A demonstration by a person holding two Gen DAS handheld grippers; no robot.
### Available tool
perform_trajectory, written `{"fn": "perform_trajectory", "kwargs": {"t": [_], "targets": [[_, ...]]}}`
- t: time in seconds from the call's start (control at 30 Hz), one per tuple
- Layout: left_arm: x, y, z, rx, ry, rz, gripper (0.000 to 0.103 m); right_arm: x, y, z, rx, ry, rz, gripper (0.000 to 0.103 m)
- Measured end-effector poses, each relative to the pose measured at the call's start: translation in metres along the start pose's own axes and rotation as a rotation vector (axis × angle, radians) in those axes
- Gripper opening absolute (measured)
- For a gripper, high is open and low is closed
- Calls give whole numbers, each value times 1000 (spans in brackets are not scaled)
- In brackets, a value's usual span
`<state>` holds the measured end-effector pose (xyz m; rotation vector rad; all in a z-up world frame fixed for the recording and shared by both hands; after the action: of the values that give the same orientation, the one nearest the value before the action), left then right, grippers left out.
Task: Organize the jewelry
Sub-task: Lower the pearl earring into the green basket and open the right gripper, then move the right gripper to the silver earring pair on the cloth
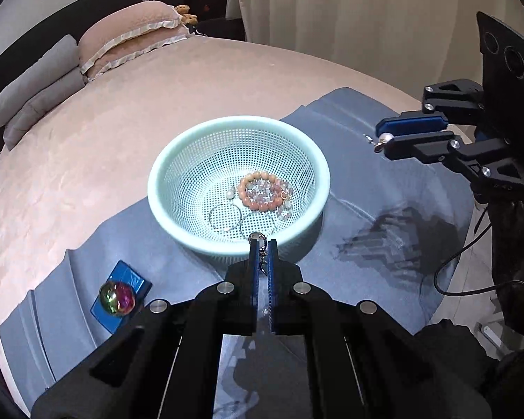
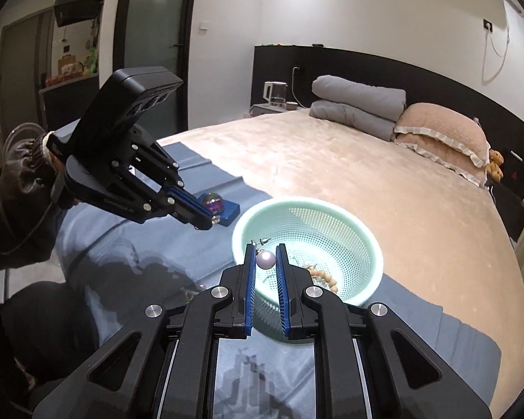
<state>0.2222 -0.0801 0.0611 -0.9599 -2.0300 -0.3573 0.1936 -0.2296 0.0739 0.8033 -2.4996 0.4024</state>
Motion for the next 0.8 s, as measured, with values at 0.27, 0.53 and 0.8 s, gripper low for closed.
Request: {"fn": "perform_trajectory", "kwargs": {"t": [0.27, 0.53, 0.8], "targets": [[-47, 27, -18, 8, 40, 26, 5, -57, -29, 12, -38, 92, -12, 11], [-52, 44, -11, 32, -31, -16, 79, -80, -46, 30, -128, 109, 128, 73], [2, 48, 18, 97, -136, -98, 97, -30, -46, 35, -216, -23, 173, 87]]}}
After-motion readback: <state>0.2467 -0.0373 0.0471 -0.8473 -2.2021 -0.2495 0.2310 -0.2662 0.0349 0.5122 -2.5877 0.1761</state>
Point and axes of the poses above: each gripper's, at about its wrist camera, not at the fingertips, and x roughly against the way its jaws point, y to its left, z to its underside, the point moved 2 cm from there along -x, roughly the way its jaws point, and after that the axes turned 8 degrees about z, right-handed, at the moved point
